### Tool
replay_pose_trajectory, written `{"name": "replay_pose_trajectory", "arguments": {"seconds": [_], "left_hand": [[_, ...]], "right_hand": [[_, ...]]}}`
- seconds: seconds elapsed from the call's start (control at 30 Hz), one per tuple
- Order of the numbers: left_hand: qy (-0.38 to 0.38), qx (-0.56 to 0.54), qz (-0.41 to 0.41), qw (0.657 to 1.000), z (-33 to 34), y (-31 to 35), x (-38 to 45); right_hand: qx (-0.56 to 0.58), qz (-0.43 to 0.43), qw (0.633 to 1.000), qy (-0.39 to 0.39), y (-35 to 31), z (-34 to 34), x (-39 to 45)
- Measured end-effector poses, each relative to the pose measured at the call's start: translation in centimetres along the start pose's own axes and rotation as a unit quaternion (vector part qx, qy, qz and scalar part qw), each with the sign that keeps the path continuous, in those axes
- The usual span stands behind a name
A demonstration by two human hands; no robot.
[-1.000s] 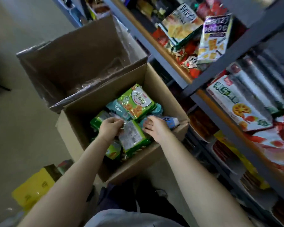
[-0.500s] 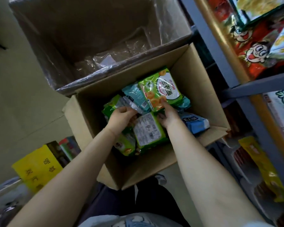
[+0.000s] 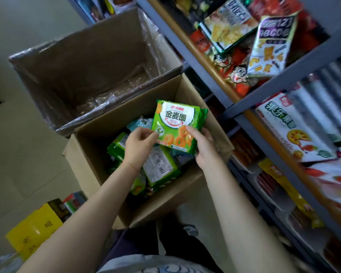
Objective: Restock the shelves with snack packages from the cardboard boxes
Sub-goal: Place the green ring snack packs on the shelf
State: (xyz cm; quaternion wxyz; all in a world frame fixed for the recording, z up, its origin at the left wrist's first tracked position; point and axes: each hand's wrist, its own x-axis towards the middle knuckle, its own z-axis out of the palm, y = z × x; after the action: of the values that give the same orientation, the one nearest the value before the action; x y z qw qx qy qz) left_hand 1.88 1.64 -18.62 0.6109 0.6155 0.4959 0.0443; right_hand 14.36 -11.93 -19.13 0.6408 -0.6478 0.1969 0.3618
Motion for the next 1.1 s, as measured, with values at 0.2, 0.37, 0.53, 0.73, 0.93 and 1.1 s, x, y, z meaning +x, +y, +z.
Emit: {"name": "replay_pose_trajectory", "arguments": {"seconds": [0.2,0.37,0.53,0.73,0.93,1.1], "left_hand": [[-0.175,-0.090,0.047,0.979,4.4,8.7,-8.1],[-0.267,-0.115,0.164,0.943,10.0,14.0,-18.7],[-0.300,-0.123,0.238,0.915,15.5,17.4,-28.0],[-0.347,-0.102,0.281,0.889,20.8,20.0,-33.9],[-0.317,-0.081,0.354,0.876,25.5,23.2,-35.8],[-0.277,0.008,0.462,0.842,30.5,28.3,-33.7]], "right_hand": [[0.072,-0.098,0.991,-0.047,-7.6,-9.2,-10.3],[0.132,-0.195,0.972,-0.020,-12.2,-18.3,-19.2],[0.116,-0.281,0.953,0.021,-14.9,-27.0,-27.0],[0.079,-0.390,0.912,0.101,-16.2,-34.5,-31.7],[-0.029,-0.479,0.839,0.255,-18.4,-38.1,-31.2],[-0.136,-0.498,0.745,0.423,-23.3,-40.0,-30.6]]}}
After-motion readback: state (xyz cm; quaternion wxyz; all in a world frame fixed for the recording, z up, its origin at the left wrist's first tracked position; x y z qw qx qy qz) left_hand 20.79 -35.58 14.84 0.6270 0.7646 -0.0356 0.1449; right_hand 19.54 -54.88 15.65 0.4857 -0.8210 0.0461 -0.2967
